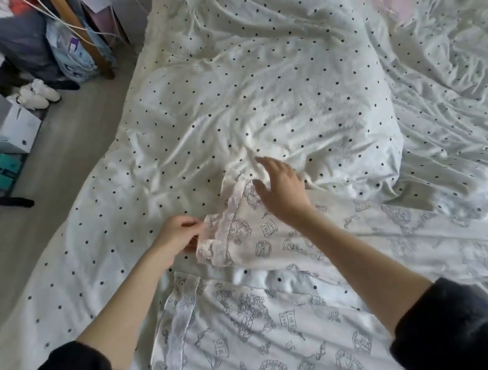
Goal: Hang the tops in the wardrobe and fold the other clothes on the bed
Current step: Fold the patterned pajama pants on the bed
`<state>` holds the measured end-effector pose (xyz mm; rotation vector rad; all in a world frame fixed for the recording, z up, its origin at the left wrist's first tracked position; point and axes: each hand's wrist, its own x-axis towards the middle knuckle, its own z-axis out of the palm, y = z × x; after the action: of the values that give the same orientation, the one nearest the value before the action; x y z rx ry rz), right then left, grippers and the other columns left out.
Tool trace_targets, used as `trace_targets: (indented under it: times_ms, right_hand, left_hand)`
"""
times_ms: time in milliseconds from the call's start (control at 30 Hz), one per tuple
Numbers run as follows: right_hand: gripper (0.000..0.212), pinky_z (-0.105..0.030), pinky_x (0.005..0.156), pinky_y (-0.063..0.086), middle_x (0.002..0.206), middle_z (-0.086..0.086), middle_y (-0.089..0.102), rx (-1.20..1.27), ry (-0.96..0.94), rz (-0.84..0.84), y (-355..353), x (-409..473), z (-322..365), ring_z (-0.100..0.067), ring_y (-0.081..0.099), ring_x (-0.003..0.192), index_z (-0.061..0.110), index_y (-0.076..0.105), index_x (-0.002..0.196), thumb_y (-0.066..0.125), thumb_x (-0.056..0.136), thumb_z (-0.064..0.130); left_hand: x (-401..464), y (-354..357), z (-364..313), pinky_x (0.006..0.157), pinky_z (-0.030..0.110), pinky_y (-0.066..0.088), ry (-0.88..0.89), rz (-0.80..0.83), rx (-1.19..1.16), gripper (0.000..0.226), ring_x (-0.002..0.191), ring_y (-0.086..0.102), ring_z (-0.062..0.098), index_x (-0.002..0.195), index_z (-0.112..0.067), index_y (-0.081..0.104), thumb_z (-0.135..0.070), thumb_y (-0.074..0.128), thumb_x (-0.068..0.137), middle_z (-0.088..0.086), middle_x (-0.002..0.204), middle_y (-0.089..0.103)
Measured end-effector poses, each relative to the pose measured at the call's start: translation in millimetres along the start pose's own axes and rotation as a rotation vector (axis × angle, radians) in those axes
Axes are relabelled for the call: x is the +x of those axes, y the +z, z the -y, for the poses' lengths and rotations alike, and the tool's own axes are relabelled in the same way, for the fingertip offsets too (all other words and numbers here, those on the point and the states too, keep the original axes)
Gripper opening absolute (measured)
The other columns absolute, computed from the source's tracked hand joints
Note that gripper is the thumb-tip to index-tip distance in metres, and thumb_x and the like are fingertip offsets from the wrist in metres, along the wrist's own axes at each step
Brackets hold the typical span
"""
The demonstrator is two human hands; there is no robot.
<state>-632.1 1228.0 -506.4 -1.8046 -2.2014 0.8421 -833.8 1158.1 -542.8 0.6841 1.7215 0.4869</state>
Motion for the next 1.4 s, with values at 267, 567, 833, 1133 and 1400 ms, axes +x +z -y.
trace_targets:
  times_ms: [267,567,833,1133,1400]
  right_hand:
    - [0.05,-0.041,0.12,0.004,0.156,-0.003,0.018,-0.108,0.003,-0.033,33,-171,-66,-0.017,0.007,0.145,0.021,0.029,0.146,0.043,0.099,0.022]
    - [0.053,-0.043,0.119,0.005,0.156,-0.004,0.019,-0.151,0.299,-0.082,3,-313,-172,-0.021,0.01,0.146,0.018,0.032,0.146,0.048,0.095,0.015]
    - [0.061,-0.046,0.118,0.007,0.156,-0.005,0.02,-0.208,0.455,-0.124,-51,-404,-301,-0.023,0.012,0.146,0.018,0.032,0.146,0.055,0.09,0.01]
    - [0.073,-0.044,0.118,-0.004,0.159,-0.002,-0.009,-0.342,0.603,0.071,-90,-498,-453,-0.02,-0.009,0.146,0.021,-0.005,0.15,0.042,0.095,0.023]
    - [0.038,-0.056,0.089,0.044,0.113,-0.015,0.067,-0.378,0.448,-0.166,-99,-496,-493,-0.032,0.061,0.11,0.004,0.07,0.103,0.076,0.066,-0.006]
  left_hand:
    - [-54,45,27,0.092,0.042,0.037,0.417,-0.618,0.413,0.027,0.111,0.049,0.03,0.118,-0.006,0.052,-0.005,0.049,0.091,0.012,0.116,0.055]
    - [-140,200,38,0.078,0.039,0.043,0.988,-0.183,0.764,0.03,0.094,0.058,0.03,0.1,-0.004,0.065,0.011,0.062,0.075,0.01,0.1,0.062]
    - [-186,344,39,0.07,0.041,0.053,1.2,0.098,0.966,0.034,0.085,0.062,0.026,0.097,-0.01,0.071,0.008,0.073,0.068,0.006,0.096,0.064]
    - [-251,504,92,0.072,0.041,0.055,1.09,0.248,1.175,0.037,0.09,0.062,0.028,0.099,-0.016,0.069,-0.018,0.083,0.065,0.009,0.101,0.063]
    - [-263,528,95,0.076,0.046,0.055,1.02,0.099,1.424,0.051,0.096,0.064,0.037,0.1,-0.01,0.071,0.0,0.084,0.052,0.02,0.109,0.065]
